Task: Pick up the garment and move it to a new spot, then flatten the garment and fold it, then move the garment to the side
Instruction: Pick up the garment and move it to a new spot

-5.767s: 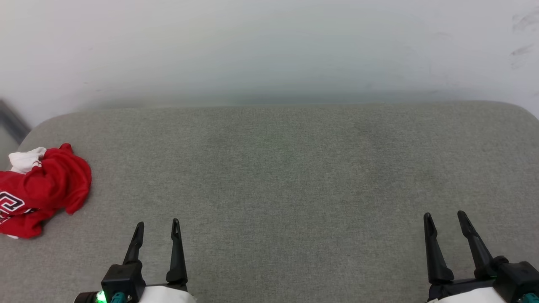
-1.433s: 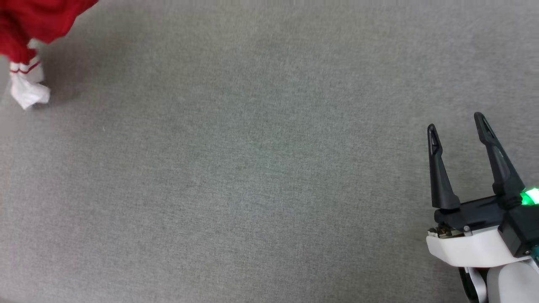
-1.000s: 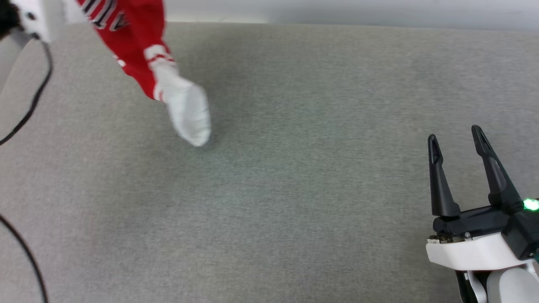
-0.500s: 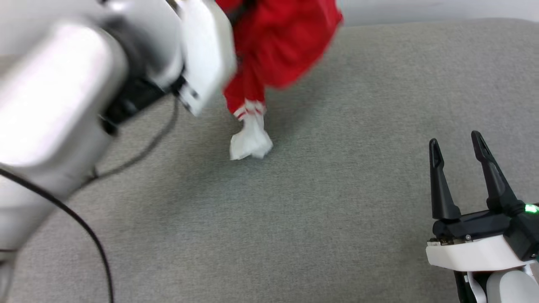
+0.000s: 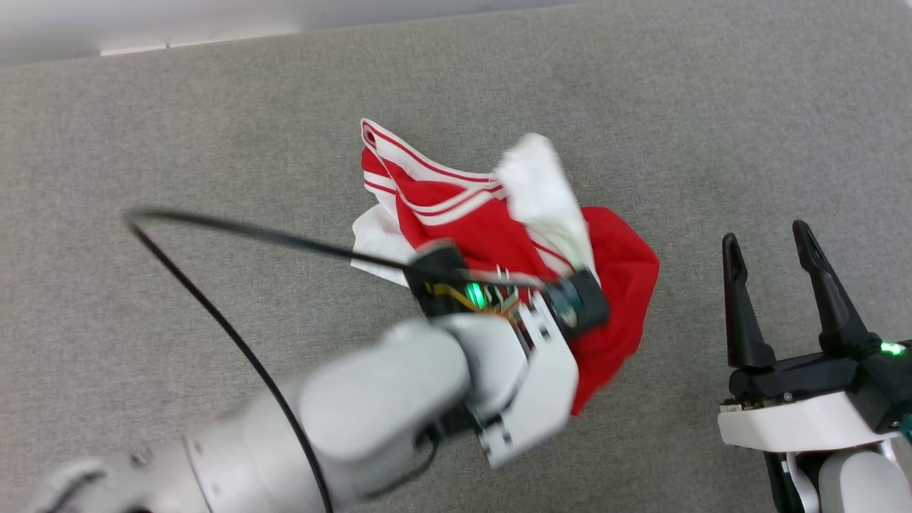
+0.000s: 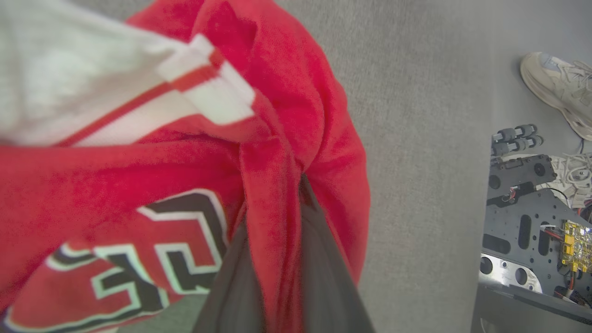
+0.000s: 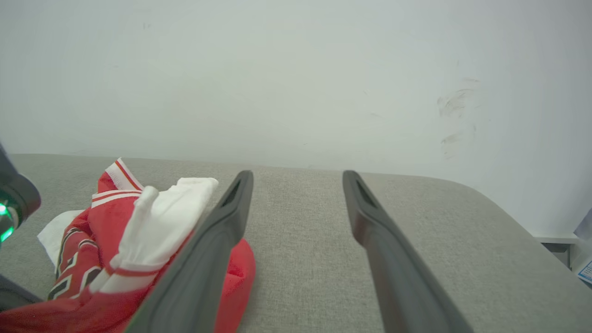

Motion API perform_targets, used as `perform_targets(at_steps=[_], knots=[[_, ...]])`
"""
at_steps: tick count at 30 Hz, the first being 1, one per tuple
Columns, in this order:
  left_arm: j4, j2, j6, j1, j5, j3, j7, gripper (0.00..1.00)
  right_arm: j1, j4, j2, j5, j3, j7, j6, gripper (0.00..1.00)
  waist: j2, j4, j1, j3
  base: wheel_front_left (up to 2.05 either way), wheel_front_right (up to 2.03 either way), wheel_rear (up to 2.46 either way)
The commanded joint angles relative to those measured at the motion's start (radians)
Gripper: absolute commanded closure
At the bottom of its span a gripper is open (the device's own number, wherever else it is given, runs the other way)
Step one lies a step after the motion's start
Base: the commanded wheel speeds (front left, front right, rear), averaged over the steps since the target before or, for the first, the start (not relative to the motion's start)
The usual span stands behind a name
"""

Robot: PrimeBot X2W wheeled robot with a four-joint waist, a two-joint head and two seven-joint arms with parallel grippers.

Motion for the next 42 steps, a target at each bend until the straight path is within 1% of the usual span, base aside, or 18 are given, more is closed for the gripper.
perform_targets(at_steps=[1, 2, 5, 7, 9, 10, 11, 13, 16, 18, 21, 25, 29, 32, 35, 38, 42], knots=[[-0.007, -0.015, 0.0, 0.043, 0.024, -0.001, 0.027, 1.0, -0.008, 0.002, 0.003, 0.0, 0.0, -0.002, 0.0, 0.0, -0.0001, -0.005, 0.0001, 0.007, 0.0, 0.0, 0.0], [-0.021, -0.035, -0.001, 0.085, 0.041, -0.003, 0.059, 1.0, -0.012, 0.004, 0.002, 0.0, 0.001, -0.002, 0.0, 0.0, -0.0001, -0.008, 0.0001, 0.011, 0.0, 0.0, 0.0], [-0.038, -0.053, 0.0, 0.14, 0.078, 0.002, 0.108, 1.0, -0.018, 0.008, 0.003, 0.0, 0.0, -0.002, 0.0, 0.0, -0.0001, -0.011, 0.0001, 0.017, 0.0, 0.0, 0.0], [-0.036, -0.057, 0.0, 0.162, 0.086, 0.0, 0.096, 1.0, -0.016, 0.011, 0.002, 0.0, -0.002, -0.002, 0.0, 0.0, -0.0001, -0.009, 0.0001, 0.015, 0.0, 0.0, 0.0], [-0.021, -0.057, 0.0, 0.143, 0.089, 0.0, 0.049, 1.0, -0.006, 0.014, 0.002, -0.002, -0.004, -0.002, 0.0, 0.0, -0.0001, -0.002, 0.0001, 0.005, 0.0, 0.0, 0.0], [-0.008, -0.059, 0.0, 0.127, 0.086, 0.001, 0.012, 0.64, 0.001, 0.017, 0.002, -0.003, -0.005, -0.002, 0.0, 0.0, -0.0001, 0.002, 0.0001, -0.003, 0.0, 0.0, 0.0], [0.004, -0.061, 0.0, 0.114, 0.083, 0.001, -0.027, 0.0, 0.008, 0.02, 0.002, -0.005, -0.006, -0.002, 0.0, 0.0, -0.0001, 0.006, 0.0001, -0.012, 0.0, 0.0, 0.0], [0.03, -0.067, 0.0, 0.098, 0.074, 0.003, -0.114, 0.0, 0.023, 0.026, 0.002, -0.009, -0.008, -0.002, 0.0, 0.0, -0.0001, 0.016, 0.0001, -0.035, 0.0, 0.0, 0.0], [0.059, -0.067, 0.001, 0.079, 0.073, 0.034, -0.231, 0.0, 0.041, 0.03, 0.002, -0.013, -0.011, -0.002, 0.0, 0.0, -0.0001, 0.031, 0.0001, -0.072, 0.0, 0.0, 0.0], [0.07, -0.064, 0.013, 0.076, 0.079, 0.065, -0.297, 0.0, 0.054, 0.032, 0.002, -0.019, -0.016, -0.002, 0.0, 0.0, -0.0001, 0.043, 0.0001, -0.094, 0.0, 0.0, 0.0], [0.065, -0.052, 0.054, 0.083, 0.094, 0.112, -0.387, 0.0, 0.07, 0.032, 0.002, -0.025, -0.024, -0.002, 0.0, 0.0, -0.0001, 0.064, 0.0001, -0.122, 0.0, 0.0, 0.0], [0.051, -0.015, 0.147, 0.109, 0.145, 0.165, -0.516, 0.0, 0.086, 0.035, 0.002, -0.03, -0.026, -0.002, 0.0, 0.0, -0.0001, 0.085, 0.0001, -0.148, 0.0, 0.0, 0.0], [0.054, 0.028, 0.264, 0.168, 0.17, 0.231, -0.647, 0.0, 0.098, 0.038, 0.002, -0.028, -0.028, -0.002, 0.0, 0.0, -0.0001, 0.102, 0.0001, -0.167, 0.0, 0.0, 0.0], [0.045, 0.057, 0.354, 0.235, 0.17, 0.296, -0.71, 0.0, 0.105, 0.039, 0.002, -0.023, -0.027, -0.002, 0.0, 0.0, -0.0001, 0.109, 0.0001, -0.18, 0.0, 0.0, 0.0], [0.015, 0.088, 0.441, 0.314, 0.185, 0.371, -0.732, 0.0, 0.11, 0.038, 0.002, -0.017, -0.029, -0.002, 0.0, 0.0, -0.0001, 0.116, 0.0001, -0.19, 0.0, 0.0, 0.0], [-0.058, 0.109, 0.511, 0.407, 0.231, 0.475, -0.736, 0.0, 0.119, 0.035, 0.002, -0.01, -0.031, -0.002, 0.0, 0.0, -0.0001, 0.122, 0.0001, -0.196, 0.0, 0.0, 0.0], [-0.15, 0.122, 0.566, 0.56, 0.3, 0.613, -0.735, 0.0, 0.123, 0.035, 0.002, -0.002, -0.032, -0.002, 0.0, 0.0, -0.0001, 0.127, 0.0001, -0.204, 0.0, 0.0, 0.0]])
